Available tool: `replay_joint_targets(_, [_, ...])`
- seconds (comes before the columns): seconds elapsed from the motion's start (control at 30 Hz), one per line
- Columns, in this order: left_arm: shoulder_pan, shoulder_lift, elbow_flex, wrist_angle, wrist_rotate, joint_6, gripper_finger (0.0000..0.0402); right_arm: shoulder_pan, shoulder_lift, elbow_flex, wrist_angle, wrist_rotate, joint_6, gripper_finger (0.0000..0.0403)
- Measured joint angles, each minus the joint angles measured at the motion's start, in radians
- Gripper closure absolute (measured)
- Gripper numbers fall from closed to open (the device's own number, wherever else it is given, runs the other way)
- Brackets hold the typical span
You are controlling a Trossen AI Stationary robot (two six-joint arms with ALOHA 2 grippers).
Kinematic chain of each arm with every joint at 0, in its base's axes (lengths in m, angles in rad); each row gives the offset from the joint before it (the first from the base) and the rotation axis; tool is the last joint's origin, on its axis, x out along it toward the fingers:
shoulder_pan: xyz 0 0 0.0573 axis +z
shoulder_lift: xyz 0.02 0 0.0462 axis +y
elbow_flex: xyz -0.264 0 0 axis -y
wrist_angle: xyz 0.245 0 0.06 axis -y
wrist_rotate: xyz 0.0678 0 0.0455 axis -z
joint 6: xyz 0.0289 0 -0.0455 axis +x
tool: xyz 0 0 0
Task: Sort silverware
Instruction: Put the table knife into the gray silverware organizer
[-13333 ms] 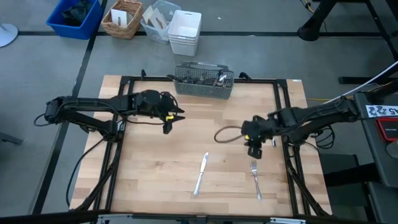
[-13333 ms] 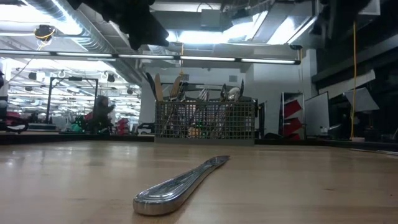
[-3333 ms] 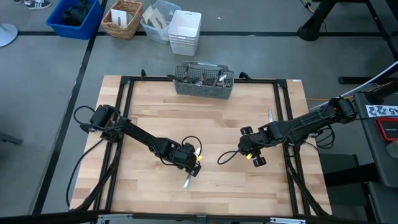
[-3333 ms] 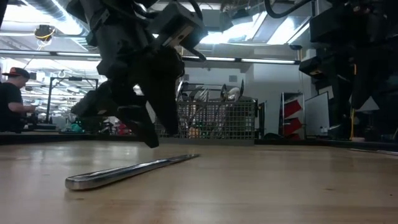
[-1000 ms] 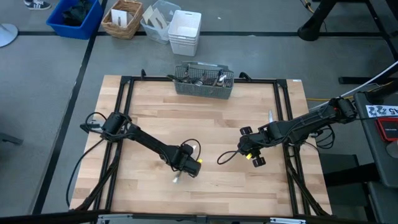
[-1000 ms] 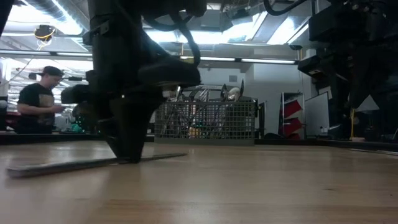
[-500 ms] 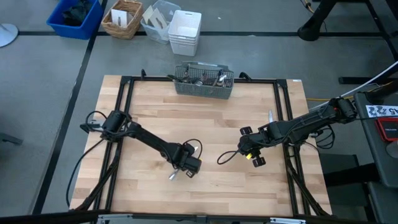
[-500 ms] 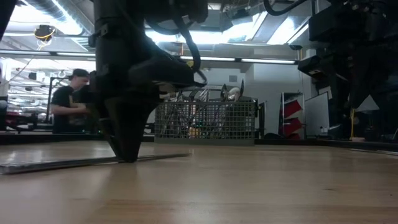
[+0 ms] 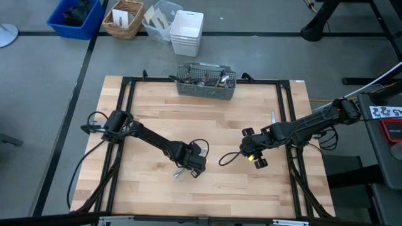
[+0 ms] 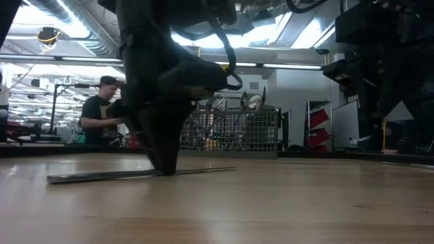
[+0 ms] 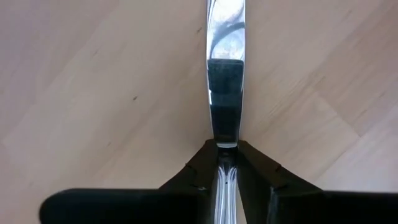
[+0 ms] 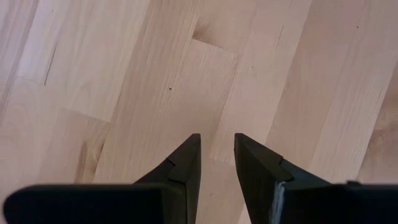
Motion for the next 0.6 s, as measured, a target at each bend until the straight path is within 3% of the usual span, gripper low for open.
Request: replay_joint_targets(0.6, [0.046,-0.040,-0.001,0.021,-0.014,0.069,0.0396,0.000,0.000,0.000,-0.023,0.000,-0.029,0.0304])
